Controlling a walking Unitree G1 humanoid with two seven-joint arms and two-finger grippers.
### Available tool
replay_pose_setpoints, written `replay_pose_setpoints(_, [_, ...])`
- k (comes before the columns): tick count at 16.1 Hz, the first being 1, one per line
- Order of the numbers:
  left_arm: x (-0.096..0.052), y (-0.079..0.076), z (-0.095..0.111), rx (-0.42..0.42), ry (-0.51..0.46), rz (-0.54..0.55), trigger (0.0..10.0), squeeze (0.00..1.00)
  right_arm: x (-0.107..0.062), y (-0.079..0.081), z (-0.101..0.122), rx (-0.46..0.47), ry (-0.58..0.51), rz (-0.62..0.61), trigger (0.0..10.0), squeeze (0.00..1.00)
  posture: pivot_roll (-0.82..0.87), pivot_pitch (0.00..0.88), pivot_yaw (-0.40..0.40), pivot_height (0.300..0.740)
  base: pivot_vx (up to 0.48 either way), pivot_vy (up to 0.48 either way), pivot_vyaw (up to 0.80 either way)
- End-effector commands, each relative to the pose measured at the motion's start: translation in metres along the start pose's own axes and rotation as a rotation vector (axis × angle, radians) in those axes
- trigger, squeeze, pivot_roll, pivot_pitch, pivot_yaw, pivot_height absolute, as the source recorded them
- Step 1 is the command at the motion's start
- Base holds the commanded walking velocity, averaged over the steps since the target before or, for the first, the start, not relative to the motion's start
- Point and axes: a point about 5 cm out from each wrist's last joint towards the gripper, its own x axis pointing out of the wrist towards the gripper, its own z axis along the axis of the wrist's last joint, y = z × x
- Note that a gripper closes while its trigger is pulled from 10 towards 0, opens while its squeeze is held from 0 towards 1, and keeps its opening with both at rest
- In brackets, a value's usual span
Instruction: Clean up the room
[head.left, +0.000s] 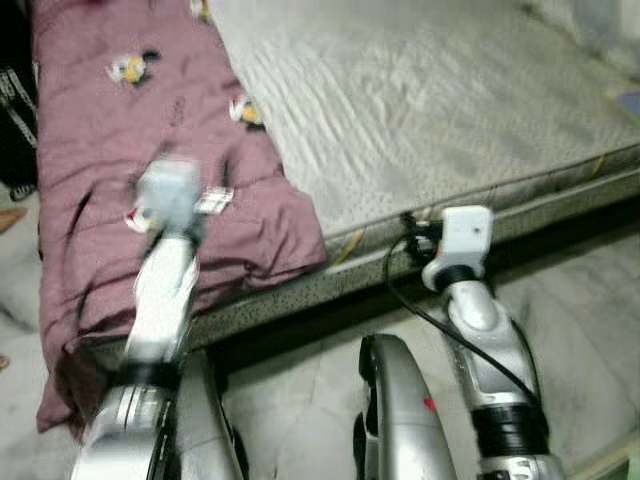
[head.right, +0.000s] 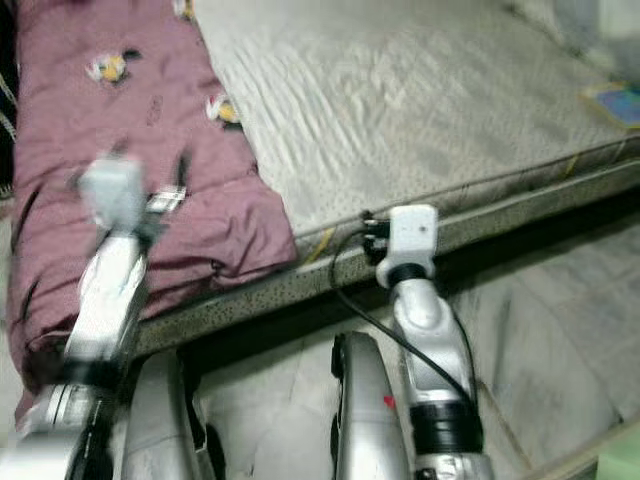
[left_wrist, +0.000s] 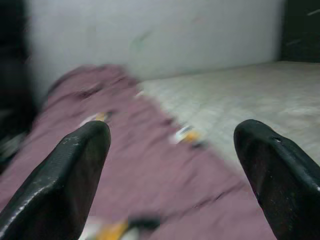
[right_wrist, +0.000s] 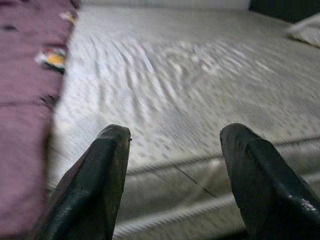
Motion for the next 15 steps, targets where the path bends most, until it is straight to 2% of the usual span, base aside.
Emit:
replay_pose_setpoints(1, [-0.011,0.01,-0.001,-0.006,0.017,0.064,10.0,0.0,0.002,0.005,-0.002,0.018,-0.002,0.014,10.0,0.0,-0.02,0.008,-0.027,0.526,0.0,0.0,0.0])
replay_pose_setpoints(3, [-0.039,0.019,-0.013,-0.012,0.079,0.085,10.0,0.0,0.006,0.01,-0.004,0.047,-0.005,0.033,10.0,0.0,0.02,0.001,-0.039,0.526,0.0,0.0,0.0])
replay_pose_setpoints(5, [-0.046,0.025,-0.012,0.025,0.09,0.116,10.0,0.0,0.012,0.014,-0.005,0.069,-0.007,0.042,10.0,0.0,0.04,0.0,-0.044,0.526,0.0,0.0,0.0])
replay_pose_setpoints(6, [-0.048,0.028,-0.009,0.029,0.098,0.129,10.0,0.0,0.018,0.019,-0.002,0.071,-0.022,0.061,10.0,0.0,0.04,0.003,-0.037,0.526,0.0,0.0,0.0])
replay_pose_setpoints(7, [-0.047,0.024,-0.005,0.051,0.089,0.106,10.0,0.0,0.022,0.022,0.004,0.104,-0.052,0.079,10.0,0.0,0.05,0.0,-0.034,0.526,0.0,0.0,0.0])
replay_pose_setpoints(9, [-0.048,0.016,-0.003,0.043,0.098,0.076,10.0,0.0,0.025,0.023,0.008,0.112,-0.076,0.087,10.0,0.0,0.05,0.0,-0.03,0.53,0.0,0.0,0.0])
replay_pose_setpoints(11, [-0.045,0.012,-0.003,0.029,0.111,0.061,10.0,0.0,0.027,0.027,0.009,0.118,-0.092,0.101,10.0,0.0,0.04,0.0,-0.023,0.553,0.0,0.0,0.0])
replay_pose_setpoints(15, [-0.038,0.015,-0.005,0.011,0.115,0.062,10.0,0.0,0.033,0.027,0.014,0.13,-0.116,0.1,10.0,0.0,0.02,0.0,-0.013,0.606,0.0,0.0,0.0])
